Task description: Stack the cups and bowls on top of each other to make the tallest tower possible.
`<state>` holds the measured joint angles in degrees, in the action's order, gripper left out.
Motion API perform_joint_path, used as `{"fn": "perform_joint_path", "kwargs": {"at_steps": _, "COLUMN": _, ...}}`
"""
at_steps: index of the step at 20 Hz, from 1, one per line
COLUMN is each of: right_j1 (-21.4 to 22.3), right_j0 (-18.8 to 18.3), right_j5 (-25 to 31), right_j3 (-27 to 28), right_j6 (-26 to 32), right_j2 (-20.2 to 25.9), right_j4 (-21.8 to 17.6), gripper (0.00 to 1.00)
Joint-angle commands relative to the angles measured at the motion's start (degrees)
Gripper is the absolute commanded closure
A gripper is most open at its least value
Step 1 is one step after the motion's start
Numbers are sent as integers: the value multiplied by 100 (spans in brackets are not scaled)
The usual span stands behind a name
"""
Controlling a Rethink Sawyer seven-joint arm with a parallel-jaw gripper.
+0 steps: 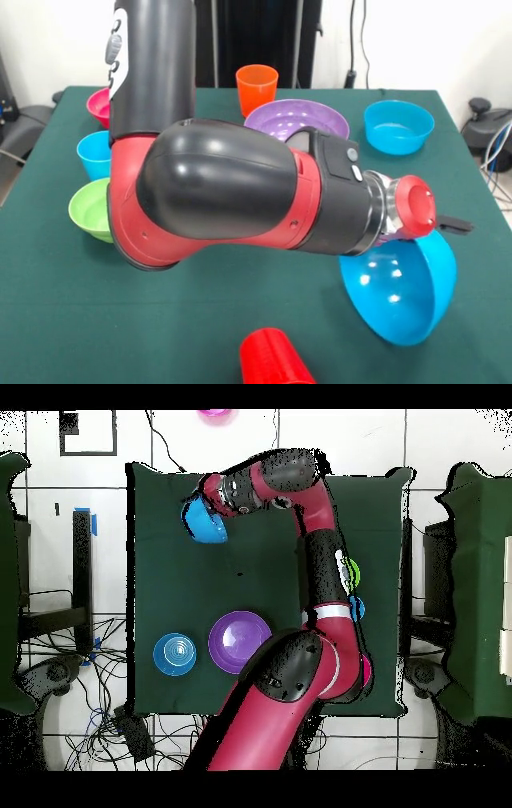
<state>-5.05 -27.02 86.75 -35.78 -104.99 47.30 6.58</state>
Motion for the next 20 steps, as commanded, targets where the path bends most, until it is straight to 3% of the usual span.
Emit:
{"fn": "perform_joint_path", "kwargs": {"at_steps": 1, "right_j1": -62, "right_j0": 22, "right_j5": 902, "right_j3": 538, "right_j6": 1841, "right_j2": 217, "right_j4": -482, "gripper": 0}}
{"fn": "perform_joint_path", "kwargs": {"at_steps": 20, "right_j1": -375, "right_j0": -218, "right_j5": 1932, "right_j3": 1316, "right_j6": 2490, "right_j2": 607, "right_j4": -1720, "gripper": 0}}
